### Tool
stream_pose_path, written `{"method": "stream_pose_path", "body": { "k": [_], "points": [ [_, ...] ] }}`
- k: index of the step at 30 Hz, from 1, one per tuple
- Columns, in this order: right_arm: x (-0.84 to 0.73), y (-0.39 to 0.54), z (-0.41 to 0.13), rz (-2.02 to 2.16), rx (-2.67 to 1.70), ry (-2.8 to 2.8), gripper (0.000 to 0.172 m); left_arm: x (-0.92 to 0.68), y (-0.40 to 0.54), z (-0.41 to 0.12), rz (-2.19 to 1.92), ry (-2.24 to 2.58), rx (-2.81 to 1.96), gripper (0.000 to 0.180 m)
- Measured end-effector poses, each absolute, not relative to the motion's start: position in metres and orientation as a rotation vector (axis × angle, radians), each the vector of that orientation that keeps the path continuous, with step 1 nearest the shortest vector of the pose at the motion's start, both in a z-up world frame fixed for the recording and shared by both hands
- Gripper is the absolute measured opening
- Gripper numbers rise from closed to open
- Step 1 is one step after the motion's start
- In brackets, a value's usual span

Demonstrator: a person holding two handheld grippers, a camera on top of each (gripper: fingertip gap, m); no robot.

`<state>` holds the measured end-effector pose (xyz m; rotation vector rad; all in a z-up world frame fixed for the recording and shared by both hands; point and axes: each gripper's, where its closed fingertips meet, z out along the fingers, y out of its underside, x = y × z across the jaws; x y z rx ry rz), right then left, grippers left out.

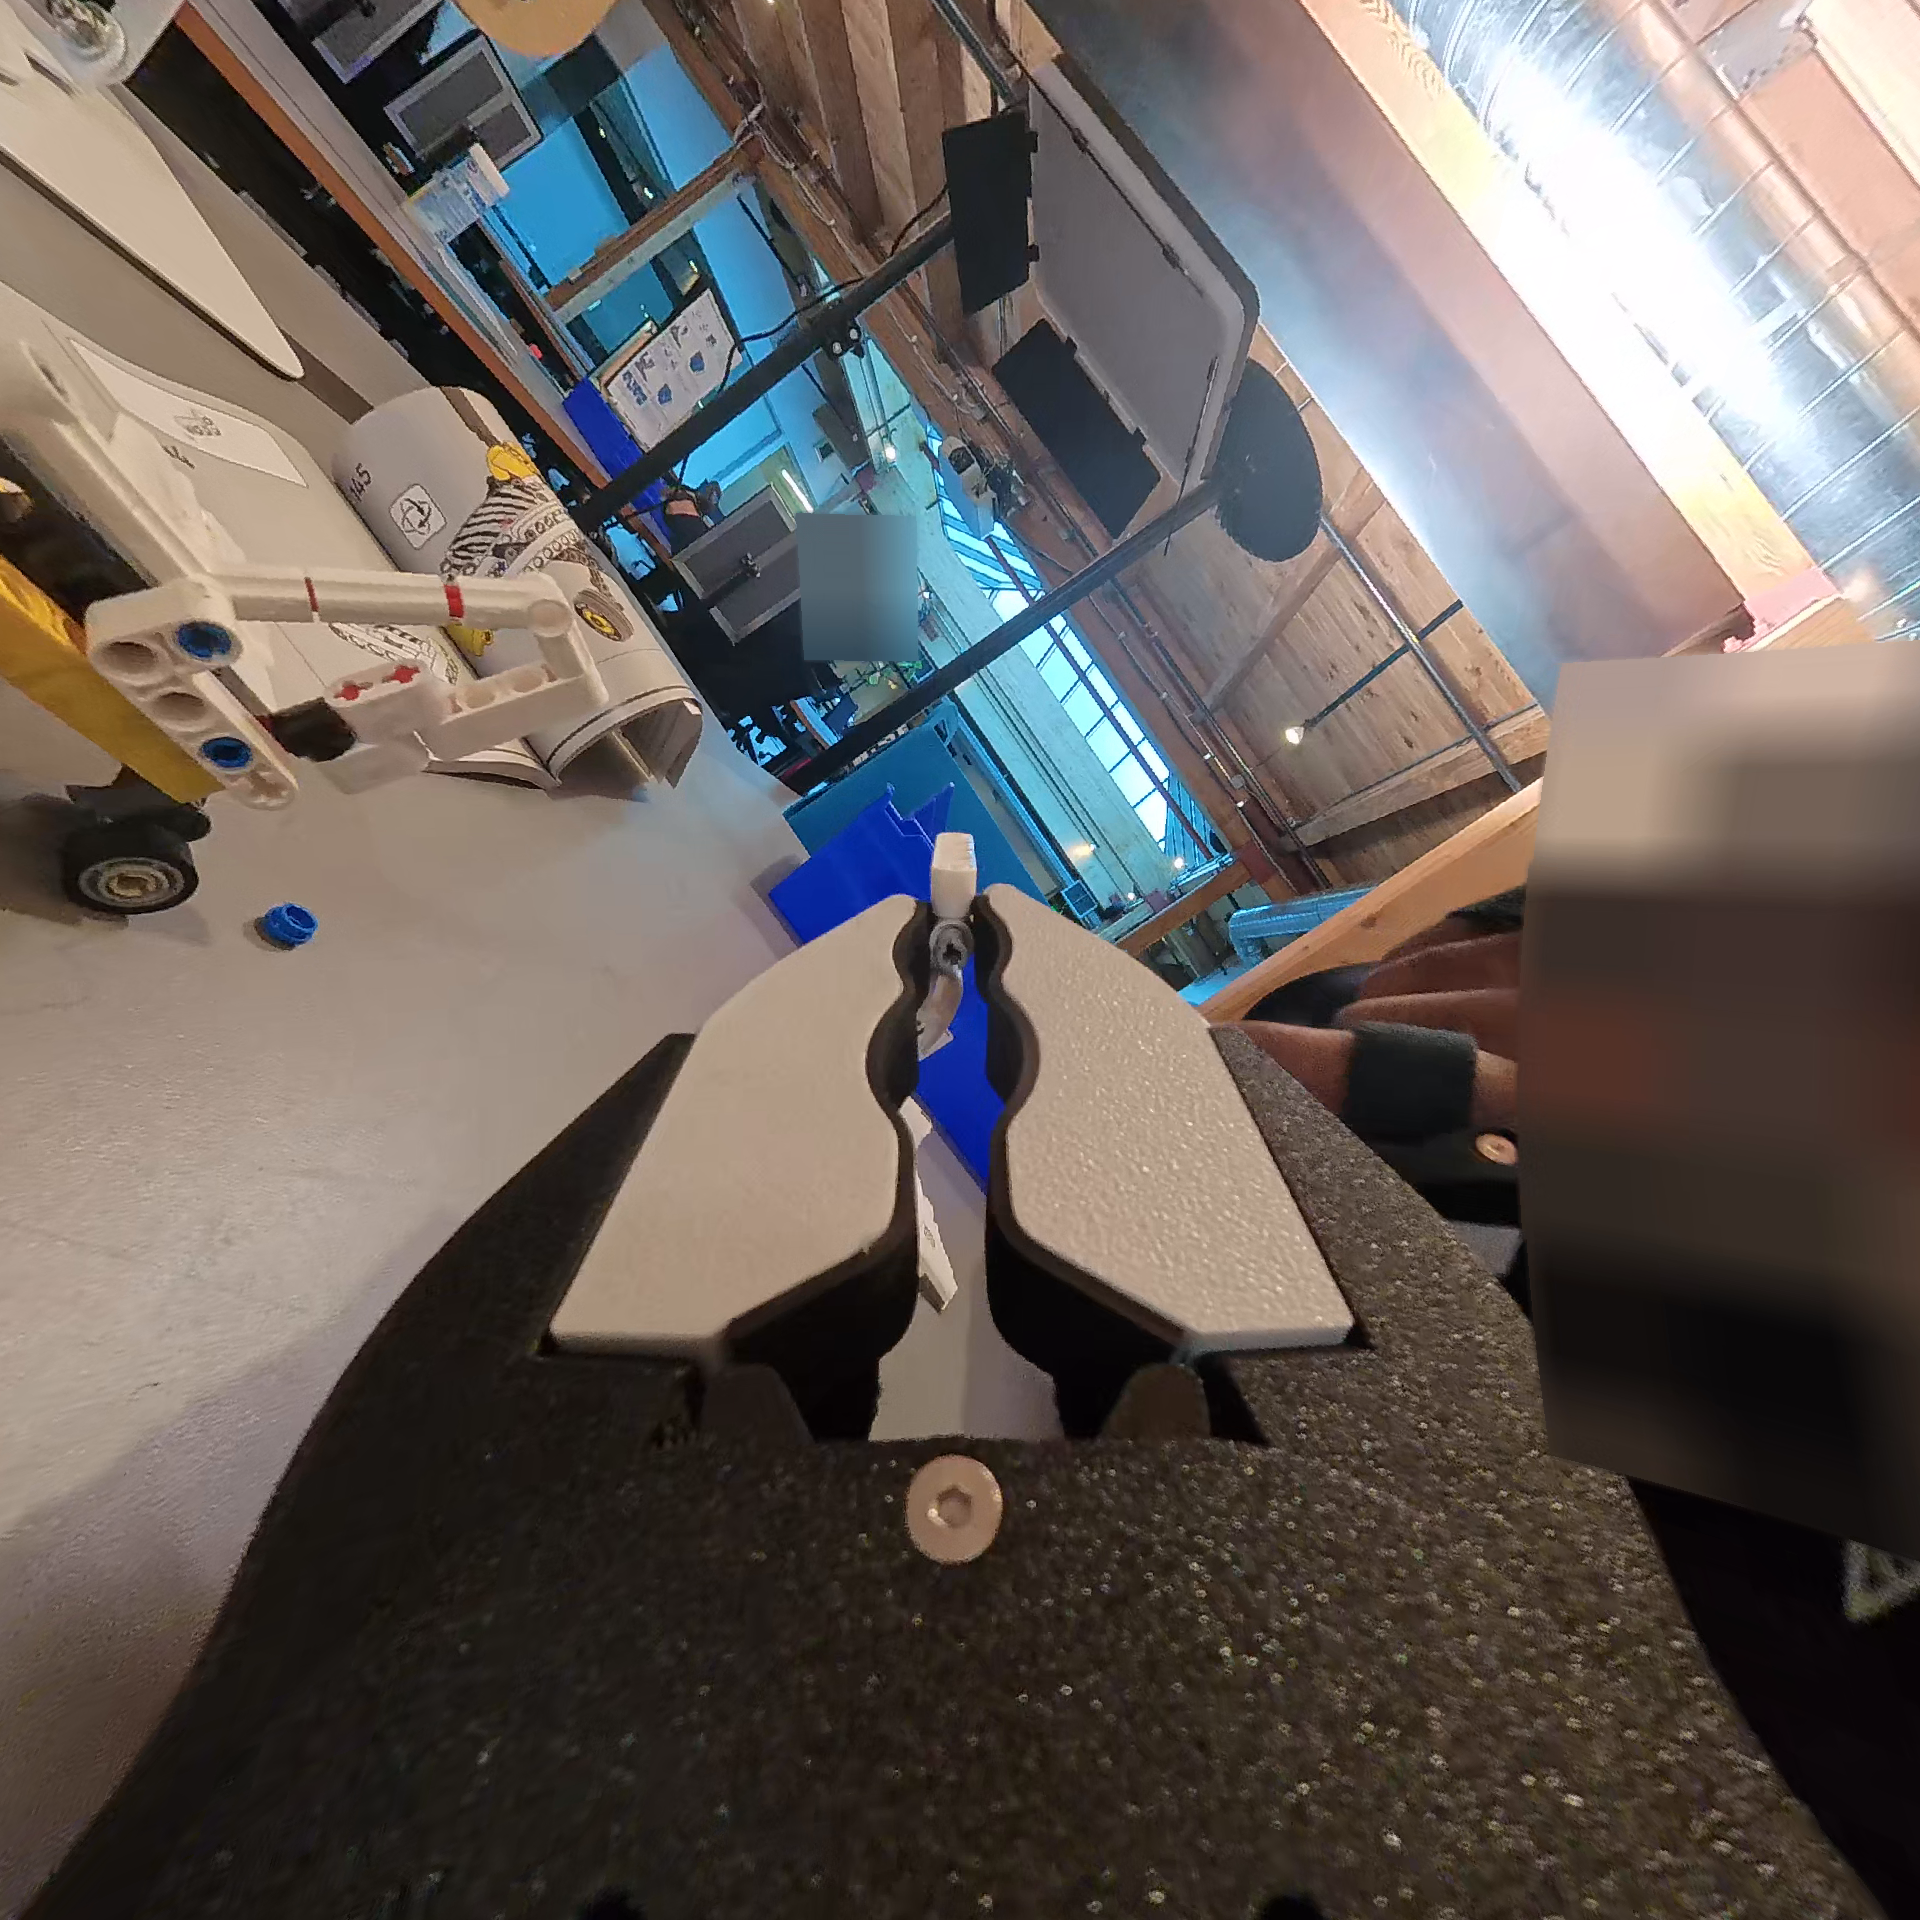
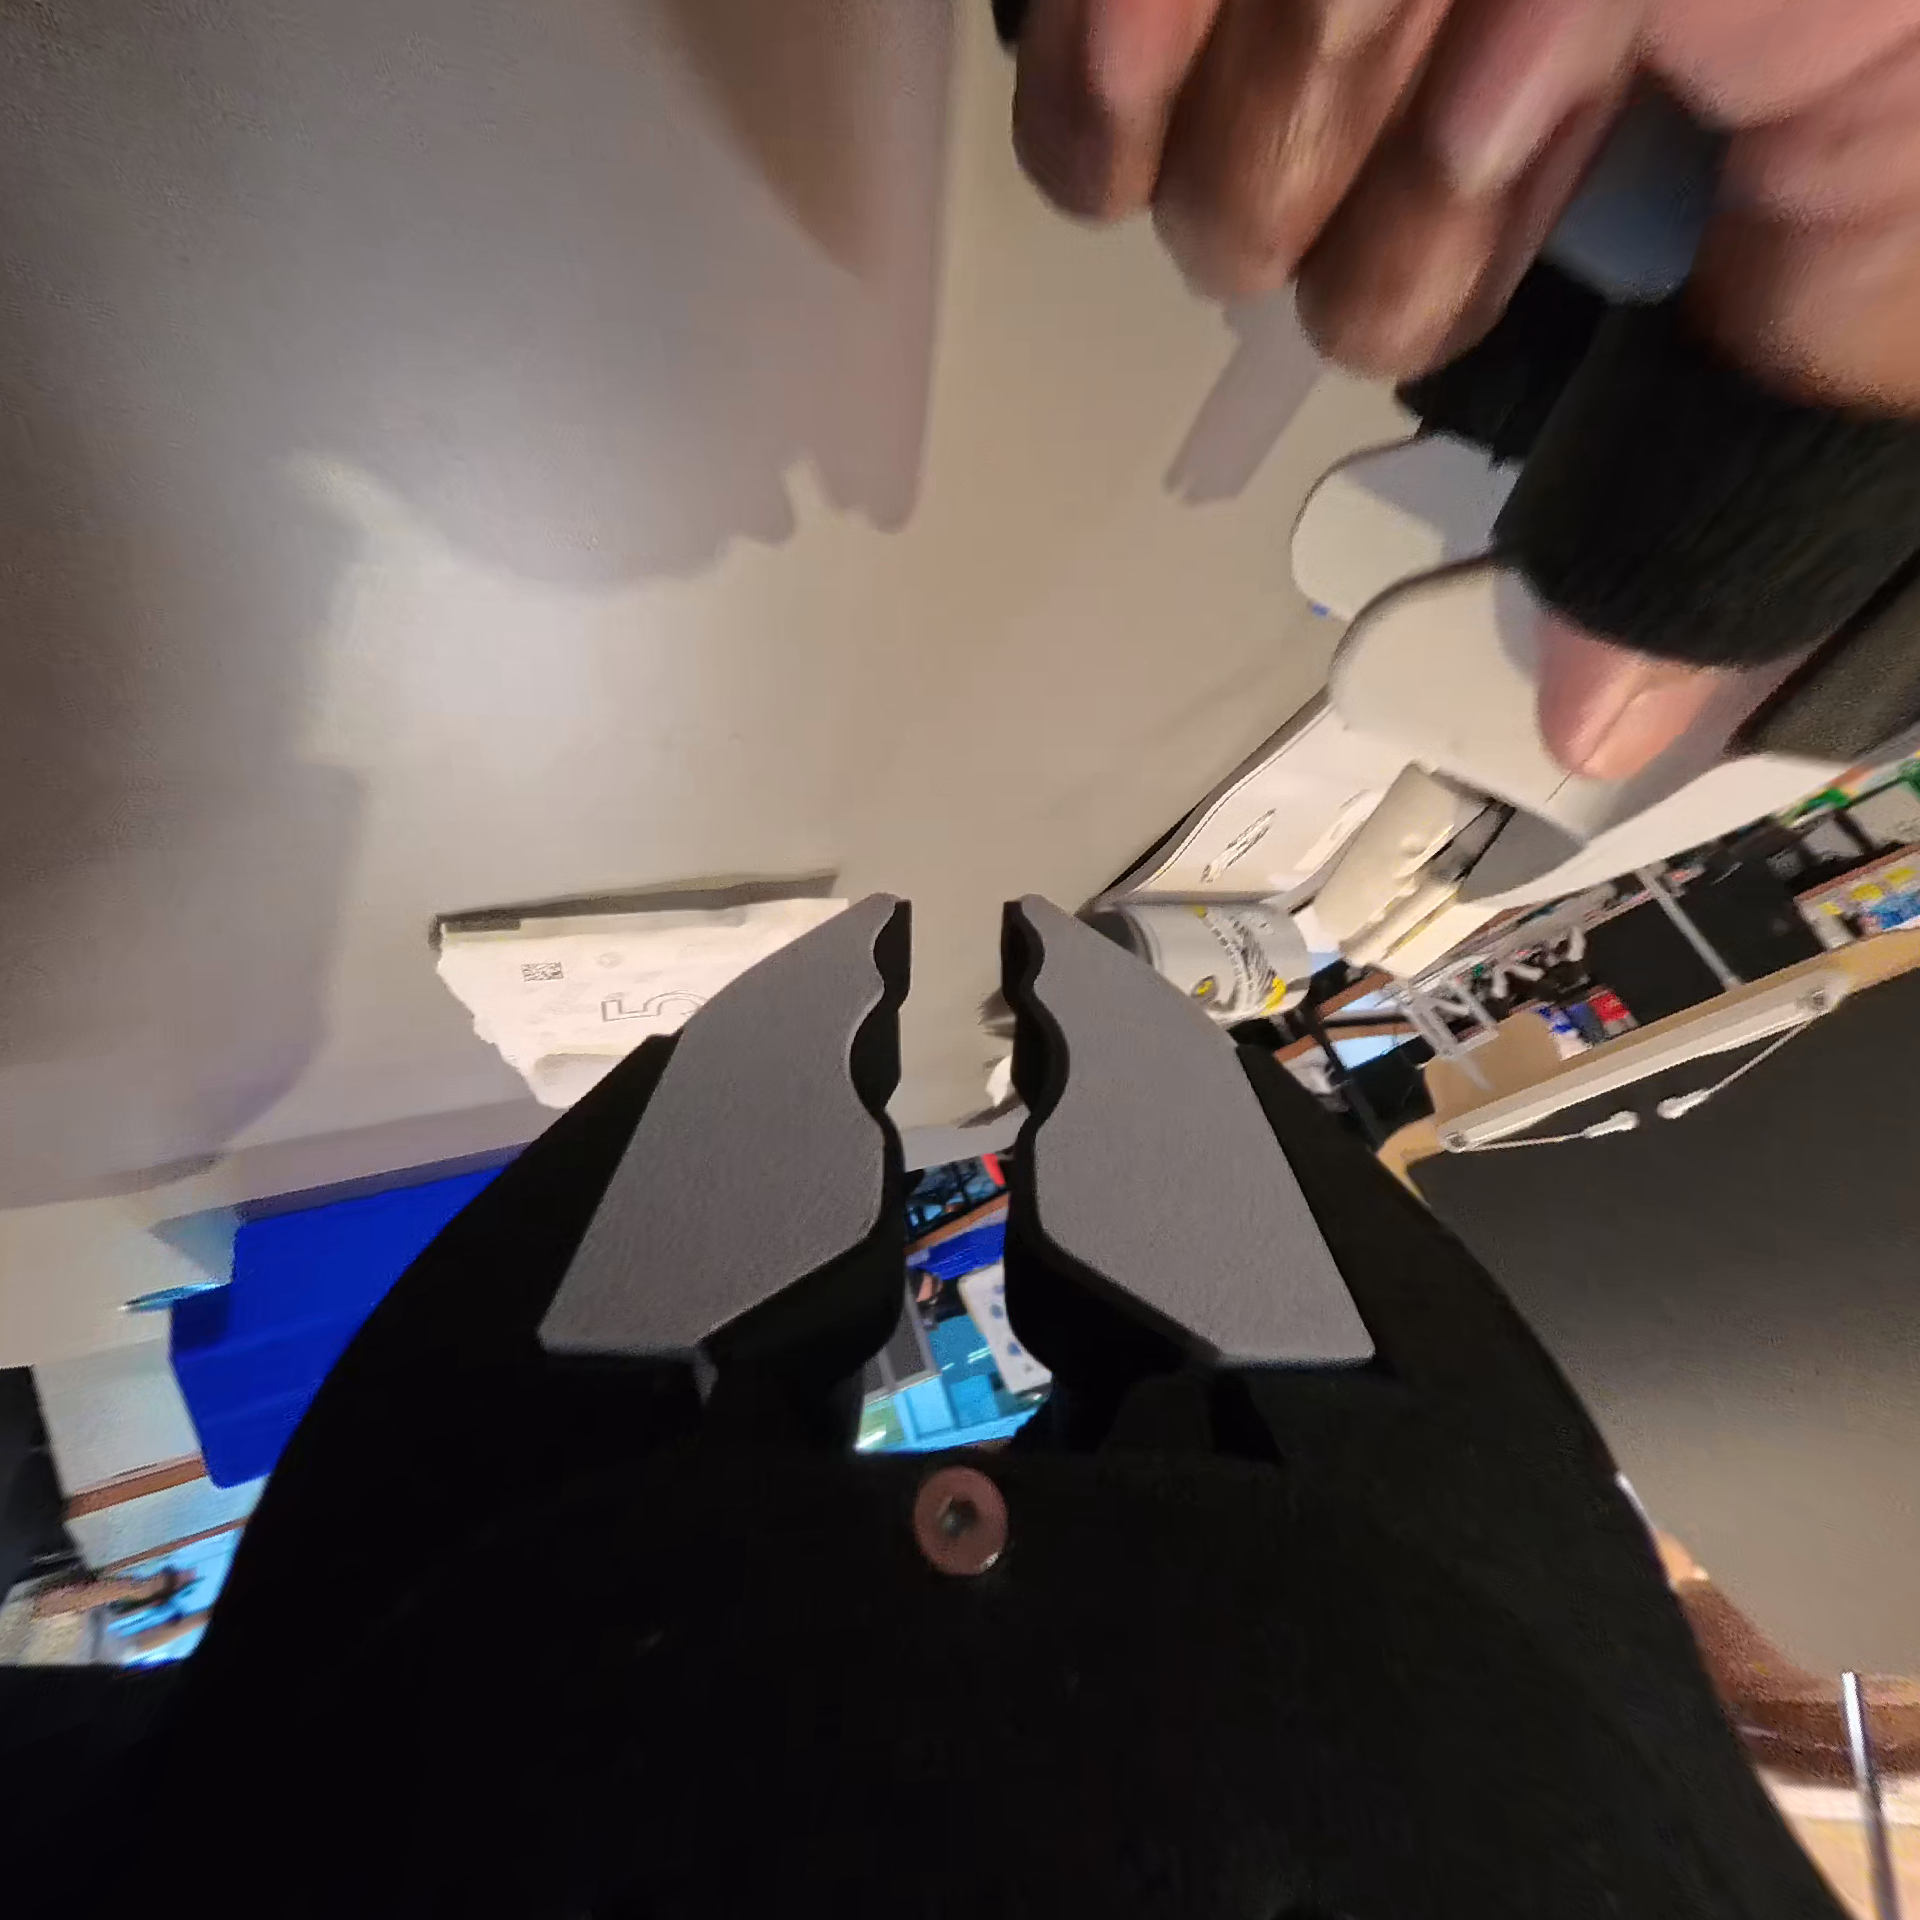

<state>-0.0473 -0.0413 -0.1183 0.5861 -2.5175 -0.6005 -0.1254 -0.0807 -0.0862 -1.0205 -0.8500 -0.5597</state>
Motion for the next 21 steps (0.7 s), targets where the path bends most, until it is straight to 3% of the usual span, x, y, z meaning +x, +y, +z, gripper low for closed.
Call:
{"method": "stream_pose_path", "body": {
  "k": [21],
  "points": [
    [-0.031, -0.087, -0.140, -0.396, 0.716, -2.643, 0.016, -0.123, -0.095, -0.083, -0.541, -0.842, -0.985, 0.008]
  ]
}}
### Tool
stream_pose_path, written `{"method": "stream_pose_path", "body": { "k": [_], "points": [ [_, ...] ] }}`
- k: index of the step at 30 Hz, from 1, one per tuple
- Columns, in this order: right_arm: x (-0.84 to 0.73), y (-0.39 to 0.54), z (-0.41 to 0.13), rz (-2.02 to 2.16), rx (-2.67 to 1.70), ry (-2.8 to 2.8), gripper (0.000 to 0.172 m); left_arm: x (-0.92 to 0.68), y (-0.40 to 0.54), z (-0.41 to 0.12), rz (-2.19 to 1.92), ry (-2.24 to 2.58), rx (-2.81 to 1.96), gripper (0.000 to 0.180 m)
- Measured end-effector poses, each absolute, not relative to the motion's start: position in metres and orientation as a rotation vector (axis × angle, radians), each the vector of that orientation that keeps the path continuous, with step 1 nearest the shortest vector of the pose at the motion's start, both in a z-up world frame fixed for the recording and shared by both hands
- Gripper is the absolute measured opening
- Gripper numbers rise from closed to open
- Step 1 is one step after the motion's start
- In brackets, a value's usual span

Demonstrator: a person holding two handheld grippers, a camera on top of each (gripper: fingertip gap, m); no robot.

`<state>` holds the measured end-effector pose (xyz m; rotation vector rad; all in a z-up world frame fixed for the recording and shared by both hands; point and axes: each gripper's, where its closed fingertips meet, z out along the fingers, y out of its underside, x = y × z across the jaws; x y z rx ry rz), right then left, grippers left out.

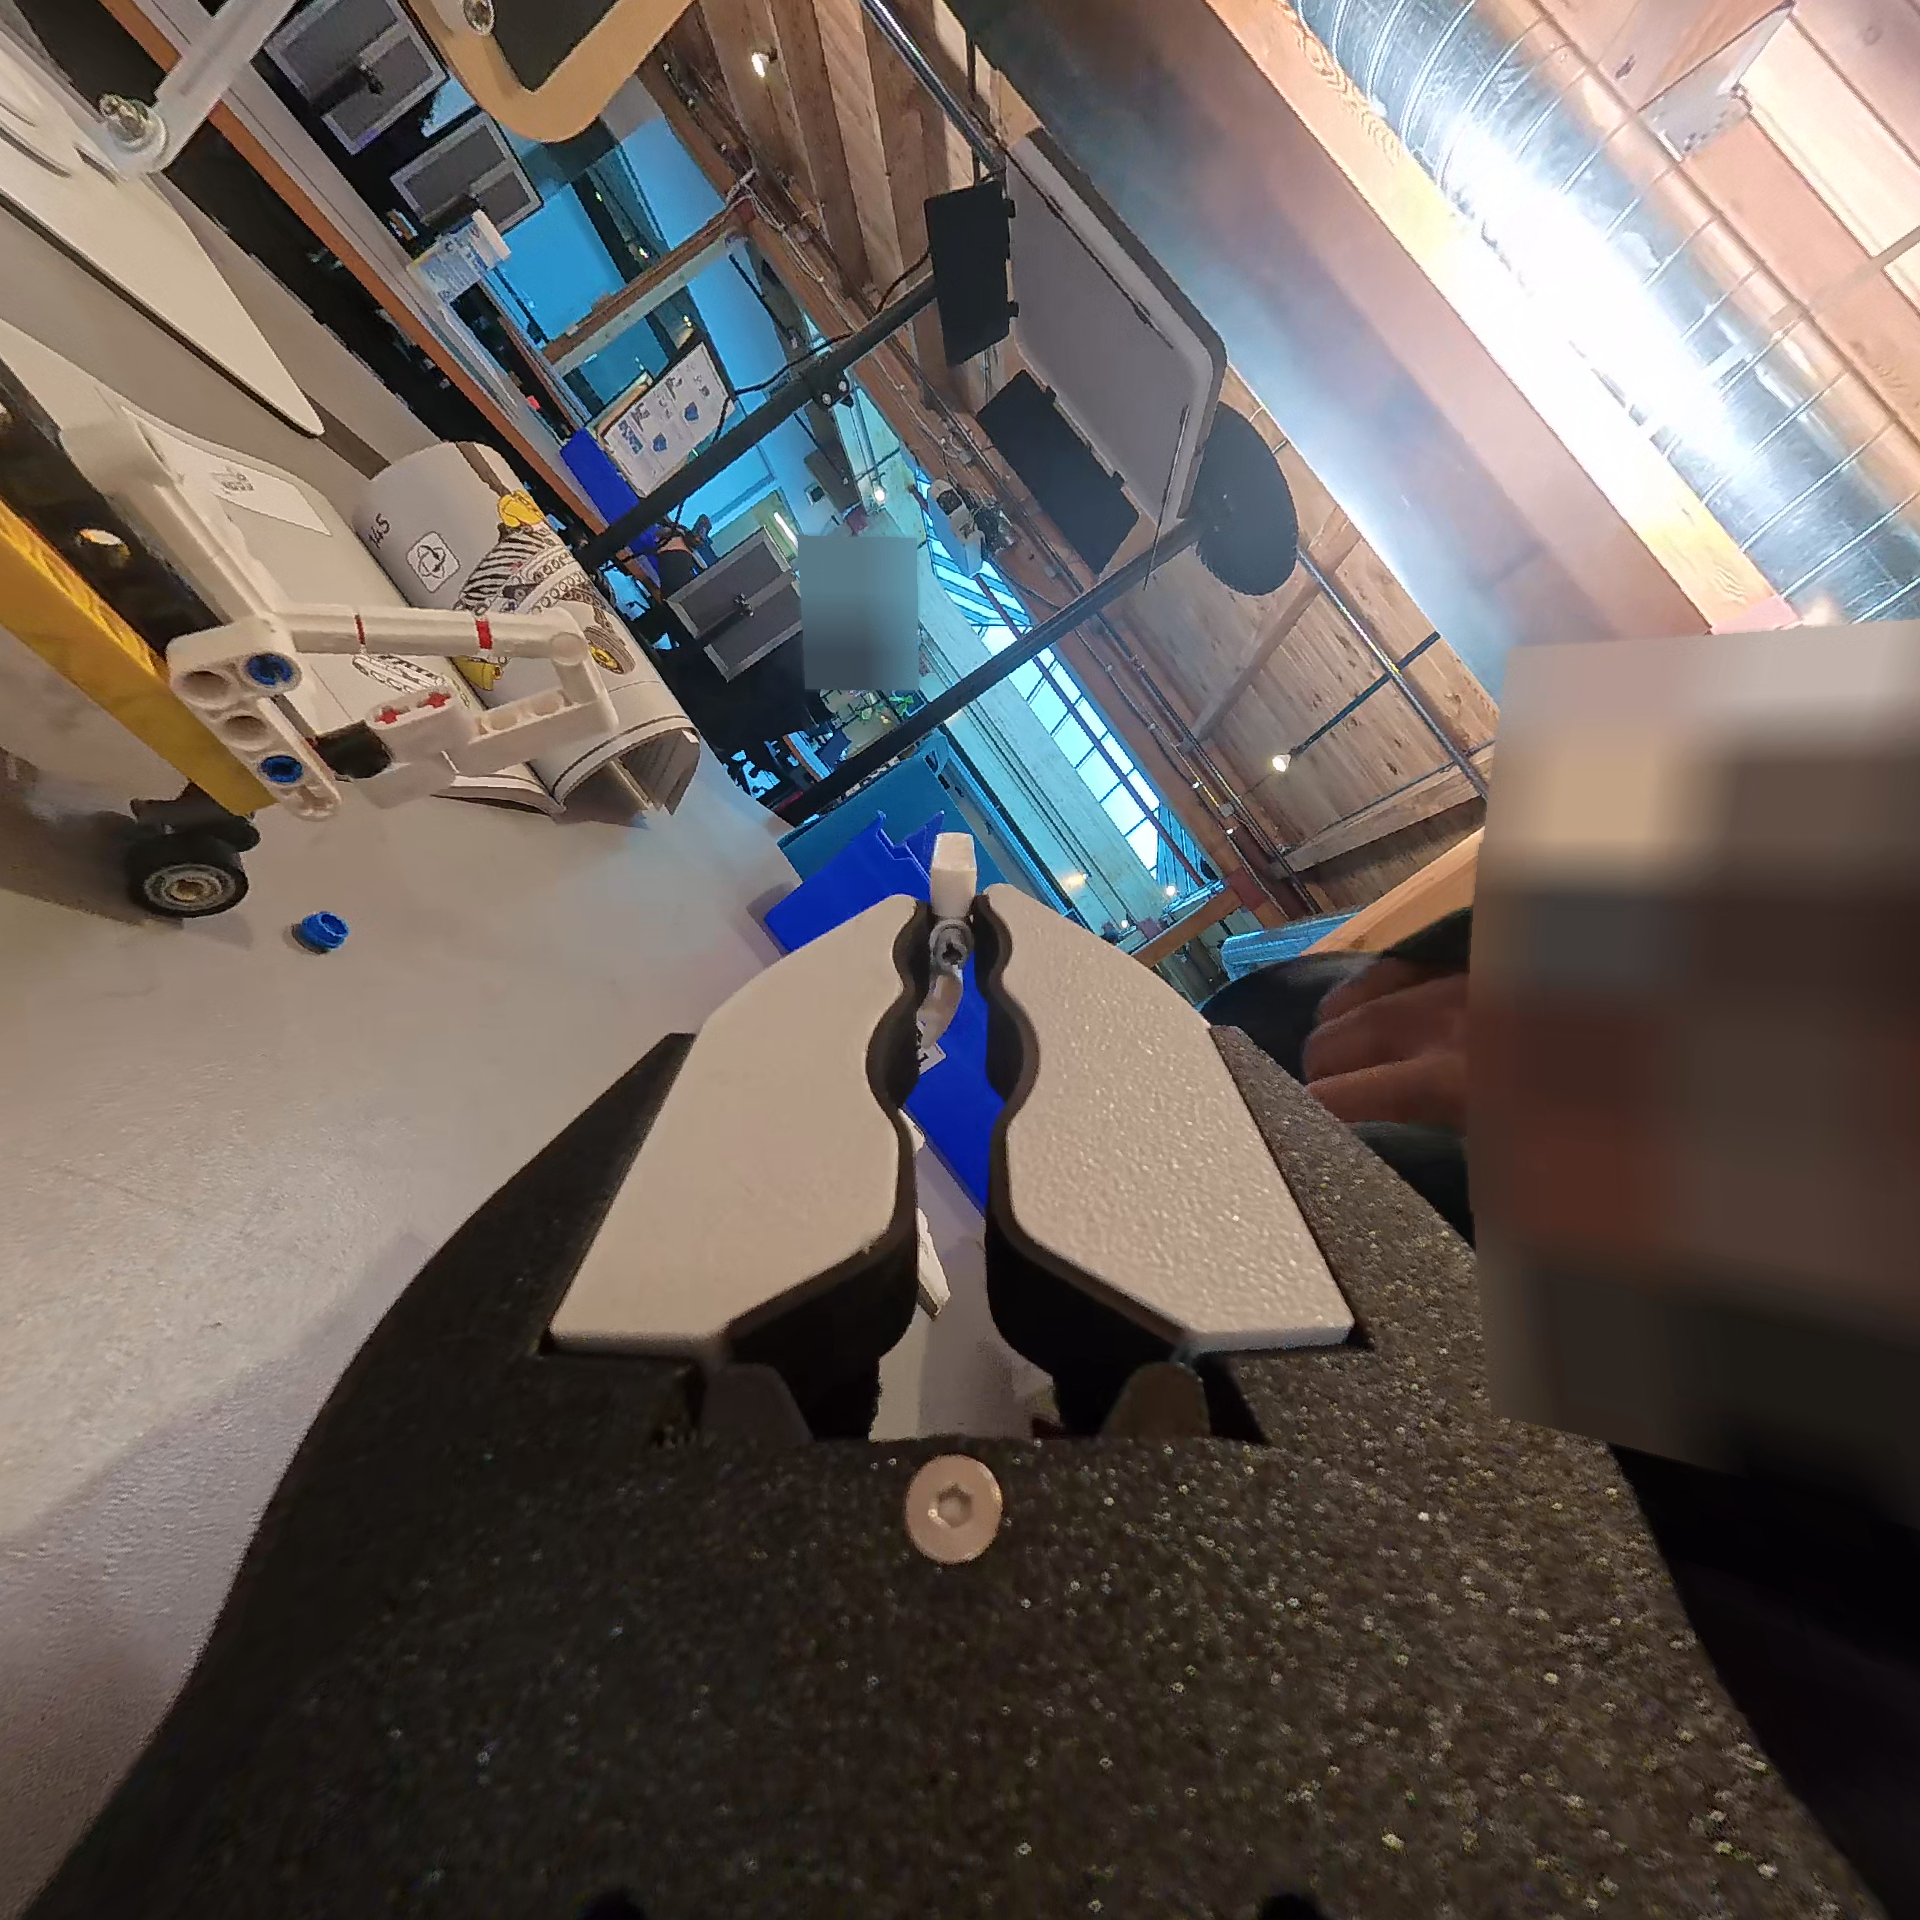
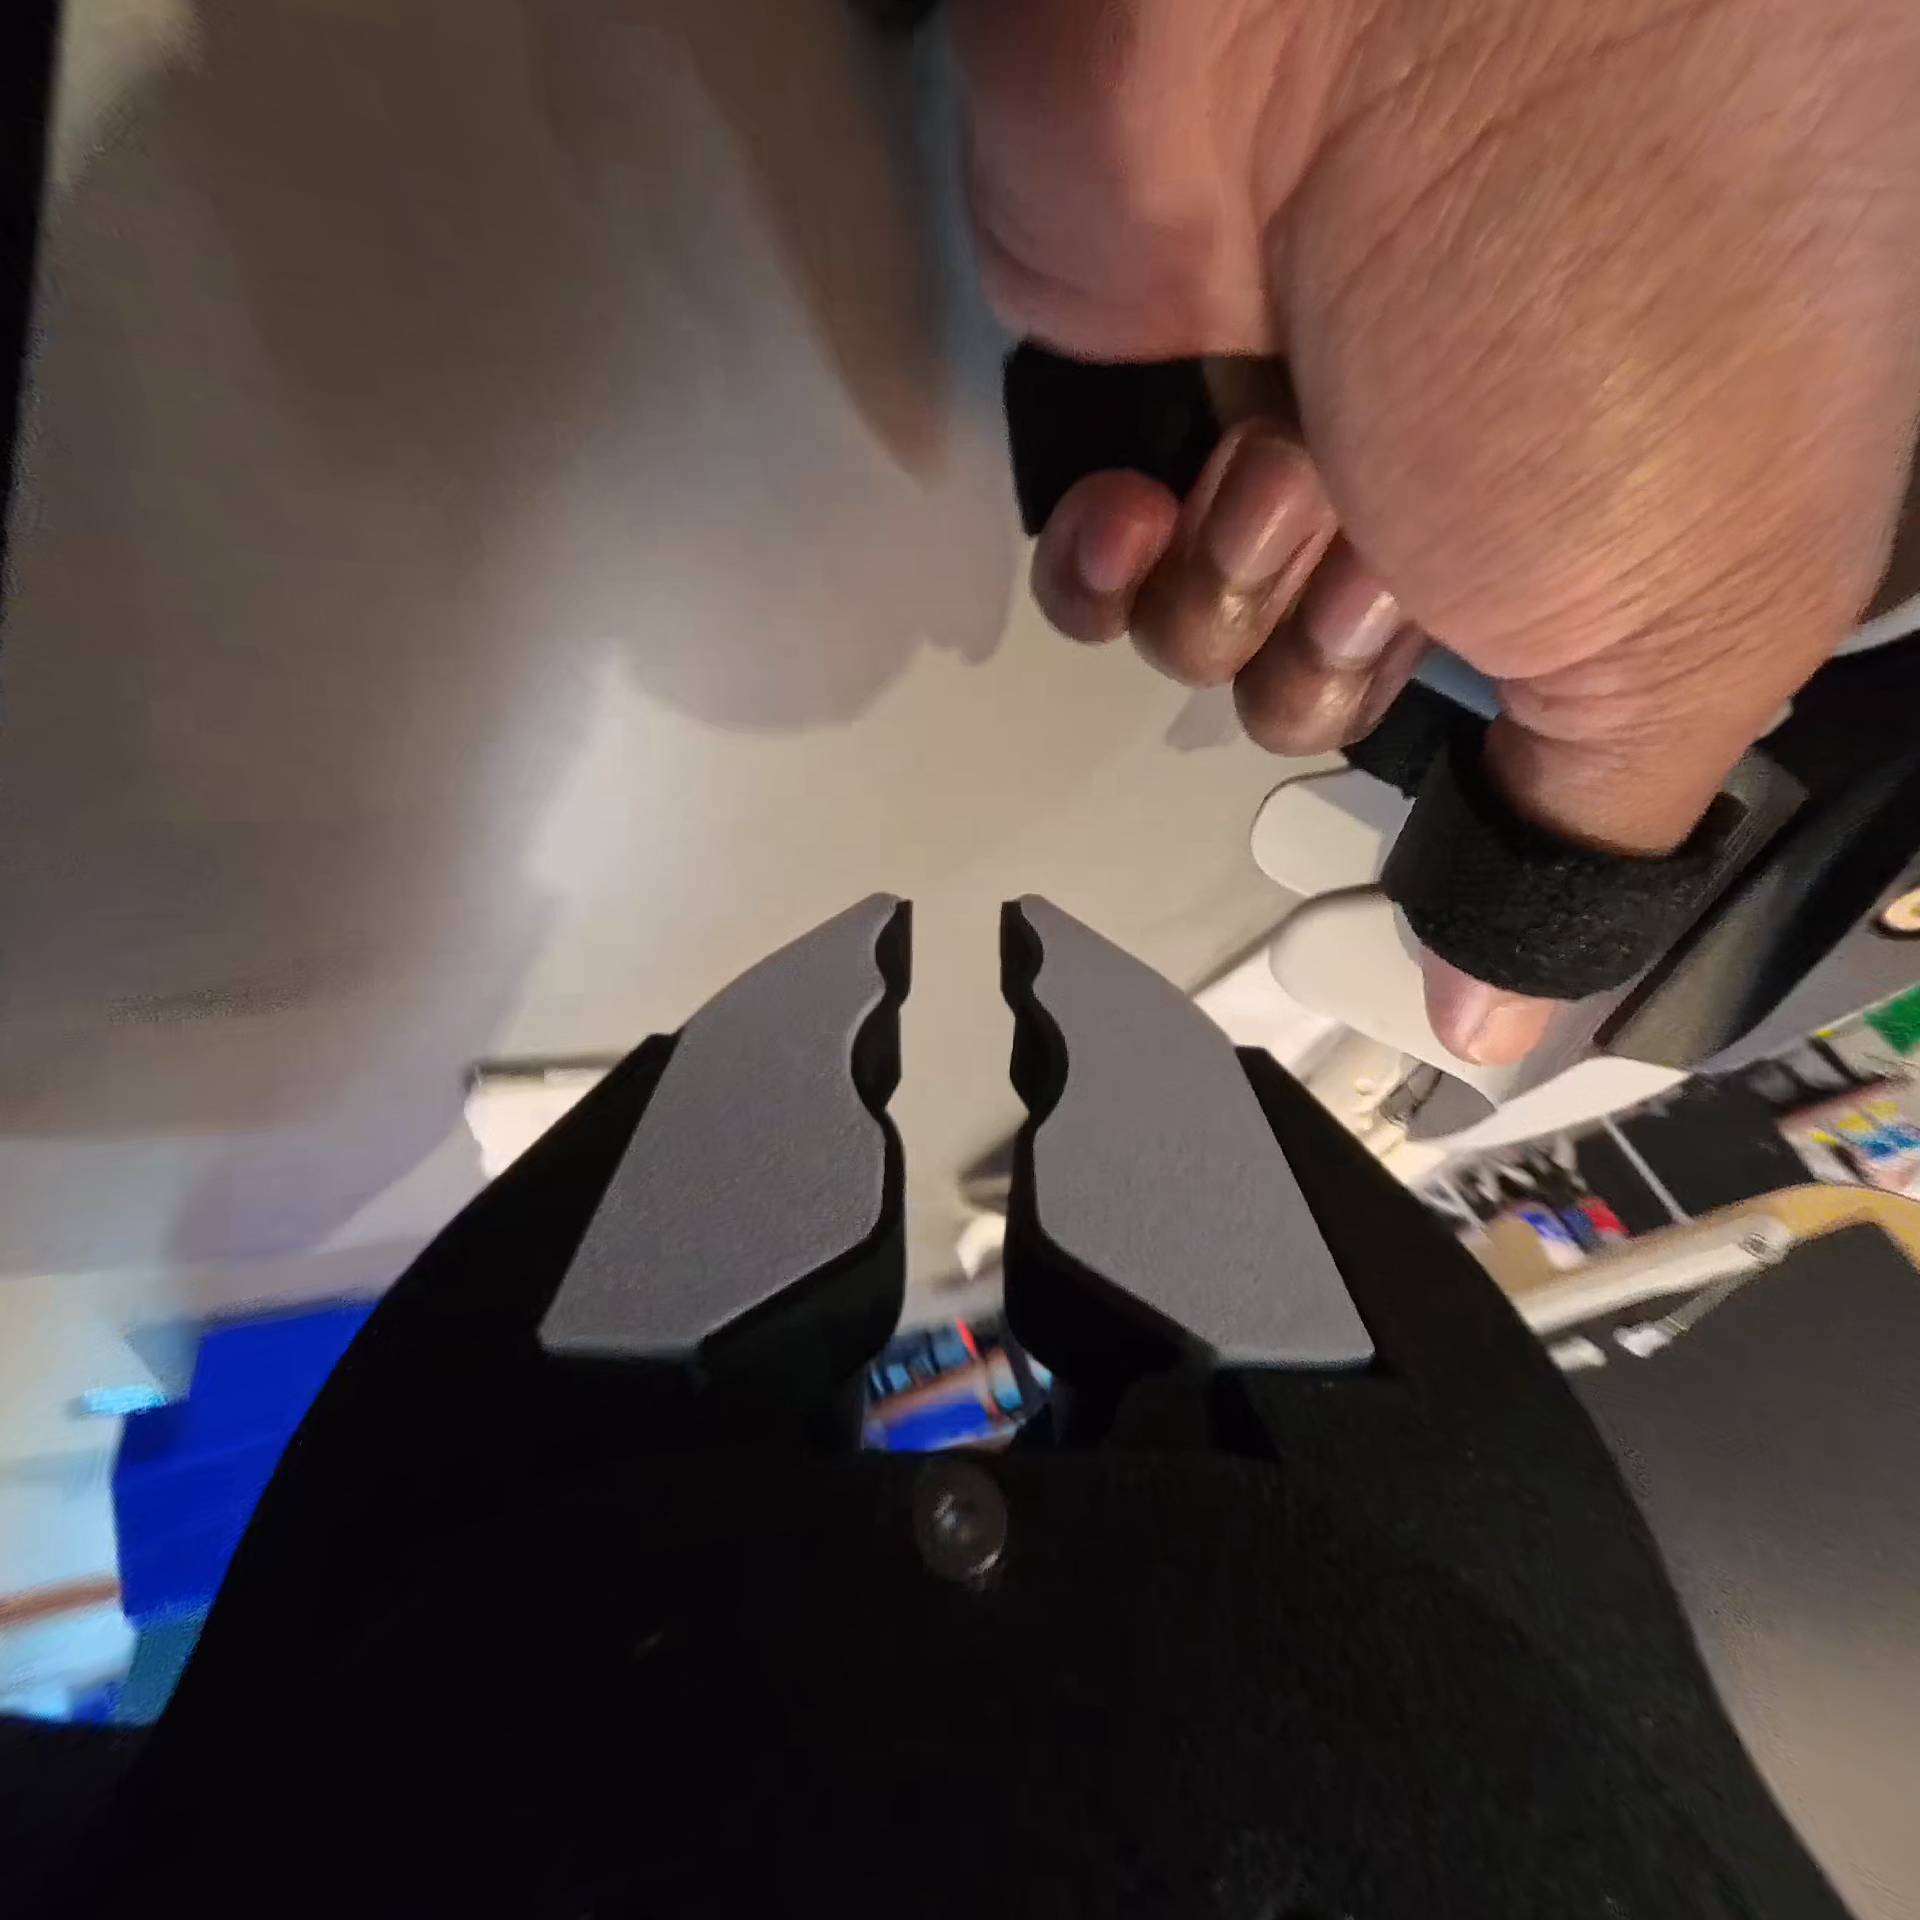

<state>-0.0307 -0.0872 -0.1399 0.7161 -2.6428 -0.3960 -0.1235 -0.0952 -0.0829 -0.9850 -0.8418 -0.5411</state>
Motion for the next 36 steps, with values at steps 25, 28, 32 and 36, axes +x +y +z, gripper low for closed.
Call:
{"method": "stream_pose_path", "body": {
  "k": [25, 28, 32, 36],
  "points": [
    [-0.134, 0.010, -0.112, 1.903, -1.038, -2.171, 0.032, -0.146, 0.013, -0.080, -0.578, -0.607, -1.378, 0.008],
    [-0.139, 0.019, -0.109, 1.996, -1.094, -2.126, 0.031, -0.148, 0.016, -0.087, -0.622, -0.606, -1.359, 0.008],
    [-0.138, 0.015, -0.111, 2.063, -1.097, -2.138, 0.030, -0.144, 0.006, -0.090, -0.684, -0.607, -1.329, 0.008],
    [-0.134, 0.013, -0.107, 2.142, -1.067, -2.142, 0.027, -0.140, 0.004, -0.093, -0.694, -0.596, -1.363, 0.008]
  ]
}}
